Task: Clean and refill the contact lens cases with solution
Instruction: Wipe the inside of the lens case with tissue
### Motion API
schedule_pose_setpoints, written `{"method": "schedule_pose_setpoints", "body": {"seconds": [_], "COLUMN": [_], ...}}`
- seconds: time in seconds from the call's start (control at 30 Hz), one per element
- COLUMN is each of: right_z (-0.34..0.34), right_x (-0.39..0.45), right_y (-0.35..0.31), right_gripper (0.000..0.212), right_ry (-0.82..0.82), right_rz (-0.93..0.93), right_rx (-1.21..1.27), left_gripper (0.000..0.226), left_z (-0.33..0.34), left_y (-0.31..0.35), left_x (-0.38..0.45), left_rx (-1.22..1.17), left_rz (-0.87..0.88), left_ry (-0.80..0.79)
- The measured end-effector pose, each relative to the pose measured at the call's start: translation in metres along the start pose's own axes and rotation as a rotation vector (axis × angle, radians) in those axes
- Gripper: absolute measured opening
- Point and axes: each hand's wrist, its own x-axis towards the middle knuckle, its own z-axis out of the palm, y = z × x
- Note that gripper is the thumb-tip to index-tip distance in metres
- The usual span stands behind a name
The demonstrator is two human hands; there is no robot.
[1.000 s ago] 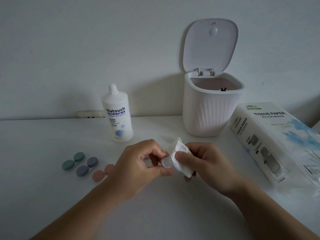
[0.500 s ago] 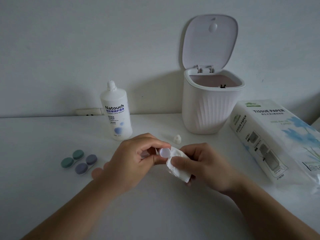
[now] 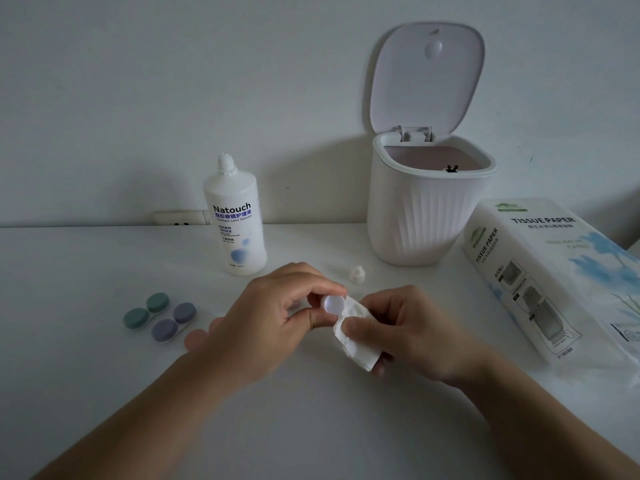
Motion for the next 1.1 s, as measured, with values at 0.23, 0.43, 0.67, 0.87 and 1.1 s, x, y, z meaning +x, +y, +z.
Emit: {"method": "schedule_pose_setpoints", "body": {"seconds": [0.23,0.43,0.67,0.87,1.1], "right_z": [-0.001,-0.002,-0.003,-0.013,-0.012], "right_x": [0.003,0.005,0.004,0.002,0.002], "right_y": [0.000,-0.001,-0.002,-0.004,-0.002], "right_gripper": [0.029,0.030,0.023,0.026,0.026], "right_ry": [0.238,0.261,0.251,0.361,0.348], "right_rz": [-0.067,-0.084,-0.053,-0.092,-0.089], "right_rx": [0.067,0.107,0.038,0.061,0.032], "left_gripper": [0.029,0.025,0.027,0.030,0.041], "left_z": [0.010,0.010,0.000,-0.008,-0.002], "left_y": [0.005,0.005,0.000,0.001,0.002], "left_x": [-0.002,-0.001,0.000,0.004,0.003], "left_rx": [-0.005,-0.022,-0.084,-0.432,-0.566], "left_rz": [0.020,-0.014,-0.140,-0.384,-0.491], "left_ry": [0.189,0.241,0.293,0.285,0.131]}}
